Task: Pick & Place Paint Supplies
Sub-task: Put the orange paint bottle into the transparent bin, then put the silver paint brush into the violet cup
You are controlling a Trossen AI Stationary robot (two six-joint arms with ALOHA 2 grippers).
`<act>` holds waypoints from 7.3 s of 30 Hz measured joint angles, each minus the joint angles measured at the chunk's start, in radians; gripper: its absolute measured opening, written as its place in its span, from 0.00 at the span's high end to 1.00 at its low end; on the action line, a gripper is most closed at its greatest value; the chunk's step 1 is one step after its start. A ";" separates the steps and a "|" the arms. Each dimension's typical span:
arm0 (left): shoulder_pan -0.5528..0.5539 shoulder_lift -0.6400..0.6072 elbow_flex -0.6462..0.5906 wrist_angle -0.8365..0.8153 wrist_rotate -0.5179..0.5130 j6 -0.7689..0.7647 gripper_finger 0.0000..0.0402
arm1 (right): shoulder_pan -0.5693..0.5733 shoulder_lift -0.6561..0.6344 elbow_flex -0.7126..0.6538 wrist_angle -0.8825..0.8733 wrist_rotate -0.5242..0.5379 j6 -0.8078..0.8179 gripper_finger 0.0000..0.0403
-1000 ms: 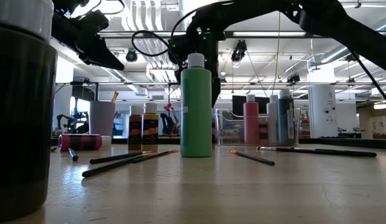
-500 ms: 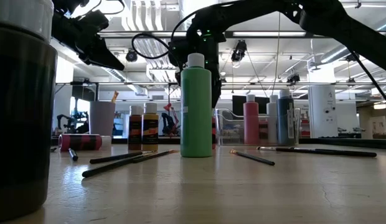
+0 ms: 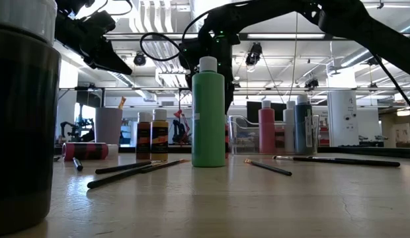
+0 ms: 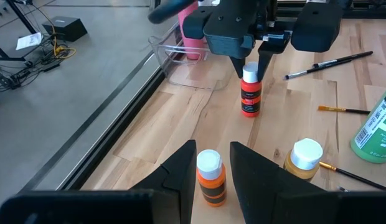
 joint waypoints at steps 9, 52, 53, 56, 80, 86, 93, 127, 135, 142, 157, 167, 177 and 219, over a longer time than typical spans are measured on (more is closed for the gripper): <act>0.000 0.000 0.000 0.000 0.000 0.000 0.74 | 0.002 -0.001 0.005 -0.002 0.000 -0.006 0.71; 0.000 0.002 -0.015 0.048 -0.008 0.000 0.74 | -0.136 -0.289 0.112 -0.091 0.282 -0.032 0.72; 0.000 0.002 -0.015 0.048 -0.009 0.001 0.74 | -0.144 -0.278 0.112 -0.087 0.281 -0.034 0.72; 0.000 0.002 -0.015 0.048 -0.009 0.003 0.74 | -0.168 -0.245 0.112 -0.087 0.282 -0.046 0.72; 0.000 0.002 -0.015 0.046 -0.011 0.004 0.74 | -0.293 -0.082 0.103 -0.059 0.273 -0.105 0.71; 0.000 0.002 -0.015 0.046 -0.011 0.004 0.74 | -0.305 -0.053 0.096 -0.046 0.230 -0.117 0.72; 0.000 0.002 -0.015 0.045 -0.011 0.004 0.74 | -0.324 -0.039 0.055 -0.021 0.214 -0.153 0.71; 0.000 0.002 -0.016 0.047 -0.011 0.005 0.74 | -0.377 -0.040 -0.059 0.063 0.193 -0.195 0.70; 0.000 0.002 -0.016 0.047 -0.011 0.004 0.74 | -0.382 -0.047 -0.095 0.063 0.238 -0.182 0.71; 0.000 0.002 -0.016 0.061 -0.011 0.004 0.74 | -0.383 -0.050 -0.098 0.071 0.276 -0.179 0.62; 0.000 0.002 -0.016 0.062 -0.011 0.004 0.74 | -0.383 -0.058 -0.056 0.069 0.303 -0.176 0.51; 0.000 0.002 -0.016 0.071 -0.011 0.008 0.74 | -0.378 -0.157 -0.040 0.063 0.300 -0.164 0.57; 0.000 0.003 -0.016 0.072 -0.011 0.009 0.74 | -0.334 -0.291 -0.040 0.019 0.296 -0.097 0.66; 0.000 0.003 -0.026 0.085 -0.011 0.000 0.74 | 0.271 -0.577 -0.394 -0.020 0.426 0.499 0.76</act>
